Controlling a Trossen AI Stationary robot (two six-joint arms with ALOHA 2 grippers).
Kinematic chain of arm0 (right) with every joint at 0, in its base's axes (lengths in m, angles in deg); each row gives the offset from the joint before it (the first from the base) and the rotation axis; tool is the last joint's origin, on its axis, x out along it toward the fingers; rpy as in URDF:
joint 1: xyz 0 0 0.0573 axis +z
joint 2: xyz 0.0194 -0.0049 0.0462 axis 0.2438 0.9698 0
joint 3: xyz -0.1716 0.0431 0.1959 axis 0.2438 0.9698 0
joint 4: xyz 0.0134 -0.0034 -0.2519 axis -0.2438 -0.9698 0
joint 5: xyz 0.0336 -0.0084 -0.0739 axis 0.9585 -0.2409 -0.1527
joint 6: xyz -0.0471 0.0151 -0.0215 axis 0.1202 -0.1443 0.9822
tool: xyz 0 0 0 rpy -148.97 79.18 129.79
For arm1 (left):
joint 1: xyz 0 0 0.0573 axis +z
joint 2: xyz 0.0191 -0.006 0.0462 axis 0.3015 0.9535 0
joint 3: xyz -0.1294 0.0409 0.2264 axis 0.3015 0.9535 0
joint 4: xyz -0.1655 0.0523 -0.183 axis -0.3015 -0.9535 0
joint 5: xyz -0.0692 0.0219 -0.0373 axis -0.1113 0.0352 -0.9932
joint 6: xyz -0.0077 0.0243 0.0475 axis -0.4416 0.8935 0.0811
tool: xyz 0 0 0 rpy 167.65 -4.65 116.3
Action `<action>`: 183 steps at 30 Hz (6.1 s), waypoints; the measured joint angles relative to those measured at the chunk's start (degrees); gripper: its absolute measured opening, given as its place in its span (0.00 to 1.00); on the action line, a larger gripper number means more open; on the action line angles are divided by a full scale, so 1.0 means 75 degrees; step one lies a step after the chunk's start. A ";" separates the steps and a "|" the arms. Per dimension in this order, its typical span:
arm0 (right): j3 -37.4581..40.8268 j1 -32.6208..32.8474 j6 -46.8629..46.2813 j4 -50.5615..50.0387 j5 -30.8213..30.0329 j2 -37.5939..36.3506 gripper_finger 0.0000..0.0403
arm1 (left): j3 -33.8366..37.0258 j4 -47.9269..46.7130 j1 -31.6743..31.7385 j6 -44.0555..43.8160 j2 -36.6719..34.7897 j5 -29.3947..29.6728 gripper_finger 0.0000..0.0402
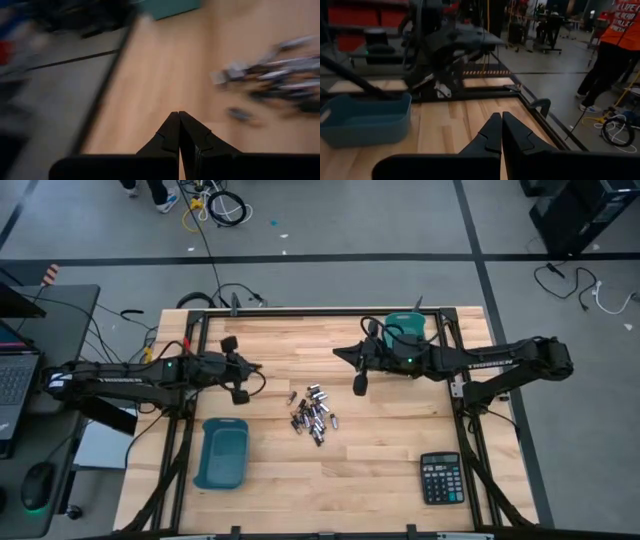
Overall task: Sort batteries
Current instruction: Put the black battery into the green bin
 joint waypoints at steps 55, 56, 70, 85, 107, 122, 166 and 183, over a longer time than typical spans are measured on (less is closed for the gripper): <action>-0.3139 -0.0590 0.0479 -0.2555 0.0927 0.4425 0.04 | 0.0003 0.1144 0.0024 0.0832 0.0052 0.2551 0.01; -0.3139 -0.0596 0.0483 -0.2538 0.0927 0.4465 0.05 | 0.0003 0.1170 0.0026 0.0835 0.0052 0.2737 0.01; -0.3127 -0.0579 -0.0012 -0.3236 0.0927 0.4992 0.17 | 0.0003 0.0509 0.0027 0.0465 0.0070 0.1429 0.01; -0.3124 -0.0397 0.0258 -0.3595 0.0878 0.5327 0.18 | 0.0003 -0.0159 0.0017 -0.0086 0.0084 -0.0311 0.01; -0.3104 -0.0132 0.0305 -0.3480 0.0941 0.5640 0.18 | 0.0003 -0.0162 0.0017 -0.0022 0.0084 -0.0162 0.01; -0.3013 -0.0082 0.0224 -0.3414 0.0909 0.5697 0.18 | 0.0003 -0.0162 0.0017 -0.0013 0.0087 -0.0165 0.01; -0.3013 -0.0079 0.0085 -0.3550 0.0913 0.5697 0.16 | 0.0003 -0.0162 0.0019 -0.0013 0.0087 -0.0171 0.01; -0.3022 -0.0085 0.0103 -0.3233 0.0999 0.6030 0.17 | 0.0003 -0.0168 0.0020 -0.0013 0.0087 -0.0174 0.01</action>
